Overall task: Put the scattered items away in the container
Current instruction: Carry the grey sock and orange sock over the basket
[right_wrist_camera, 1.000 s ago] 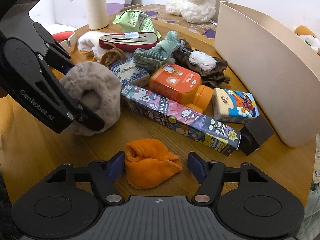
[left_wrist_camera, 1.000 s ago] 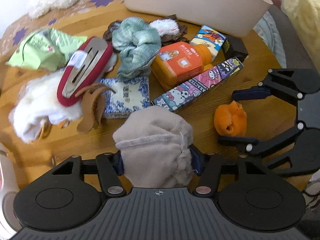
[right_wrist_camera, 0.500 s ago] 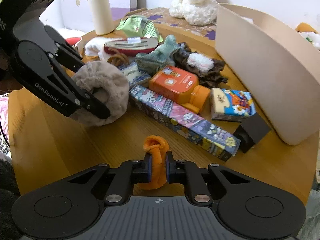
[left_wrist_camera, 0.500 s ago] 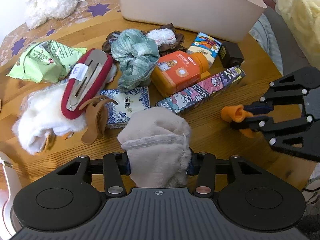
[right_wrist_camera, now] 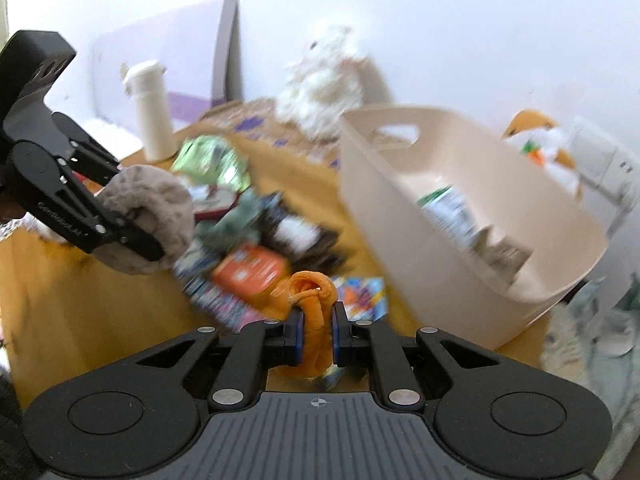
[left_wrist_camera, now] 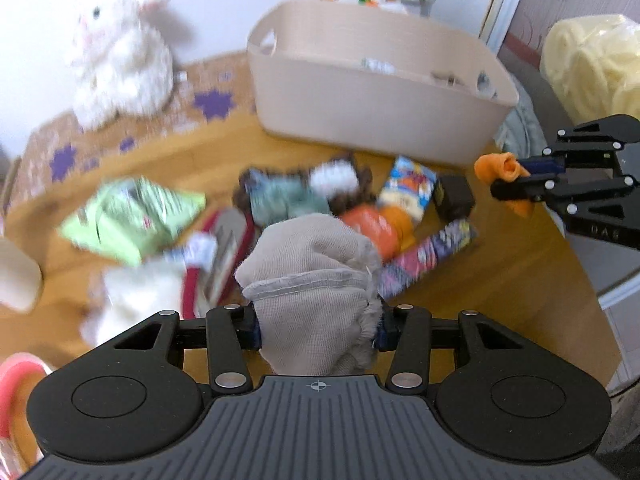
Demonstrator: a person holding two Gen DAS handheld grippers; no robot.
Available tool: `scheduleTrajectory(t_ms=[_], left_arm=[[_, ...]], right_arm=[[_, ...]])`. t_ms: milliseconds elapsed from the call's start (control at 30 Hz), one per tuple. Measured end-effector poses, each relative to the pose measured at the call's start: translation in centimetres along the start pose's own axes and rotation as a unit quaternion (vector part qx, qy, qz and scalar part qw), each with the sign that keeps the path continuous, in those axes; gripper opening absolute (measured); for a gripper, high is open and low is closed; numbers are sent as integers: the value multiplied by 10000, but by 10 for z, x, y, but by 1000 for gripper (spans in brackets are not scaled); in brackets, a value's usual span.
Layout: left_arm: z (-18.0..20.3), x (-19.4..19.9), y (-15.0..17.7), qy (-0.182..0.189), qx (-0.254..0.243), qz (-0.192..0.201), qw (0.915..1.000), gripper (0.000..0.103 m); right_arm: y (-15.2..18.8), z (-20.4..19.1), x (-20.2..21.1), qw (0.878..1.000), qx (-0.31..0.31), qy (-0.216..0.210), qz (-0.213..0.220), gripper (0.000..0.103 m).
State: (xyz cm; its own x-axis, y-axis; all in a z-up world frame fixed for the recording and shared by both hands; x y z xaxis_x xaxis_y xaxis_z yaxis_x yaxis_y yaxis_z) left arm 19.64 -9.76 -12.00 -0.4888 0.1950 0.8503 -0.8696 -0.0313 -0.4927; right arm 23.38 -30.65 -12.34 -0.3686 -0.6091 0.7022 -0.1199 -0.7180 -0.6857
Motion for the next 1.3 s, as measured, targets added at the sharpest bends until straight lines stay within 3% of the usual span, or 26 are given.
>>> scheduleTrajectory(t_ms=[500, 800, 967, 1200, 1300], left_arm=[[35, -3, -119, -65, -757, 907, 9930, 48], [77, -39, -187, -56, -878, 1066, 9904, 48], [88, -74, -202, -352, -853, 941, 9913, 48], [94, -109, -199, -800, -838, 702, 9908, 48], [97, -117, -197, -802, -778, 564, 9921, 49]], right_arm=[[-23, 96, 10, 9908, -405, 1156, 571, 12], [-27, 146, 5, 9827, -818, 1570, 538, 12], [-26, 156, -5, 9801, -851, 1736, 442, 12], [-23, 162, -34, 9845, -1068, 1387, 52, 13], [-20, 158, -42, 9851, -1188, 1240, -127, 14]])
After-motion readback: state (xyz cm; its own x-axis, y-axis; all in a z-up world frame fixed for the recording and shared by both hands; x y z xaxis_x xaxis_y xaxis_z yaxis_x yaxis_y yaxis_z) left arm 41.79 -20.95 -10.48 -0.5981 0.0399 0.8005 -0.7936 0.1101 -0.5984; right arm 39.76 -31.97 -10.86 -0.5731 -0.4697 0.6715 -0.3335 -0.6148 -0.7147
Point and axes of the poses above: each gripper's, at about its wrist camera, not at the fingertips, and x roughly against the way its jaws point, z to its right, y to its underside, the point moved 2 cm from there along -x, roughly the way its jaws point, and after that the axes turned 14 degrees about x, right-handed, at the moved point
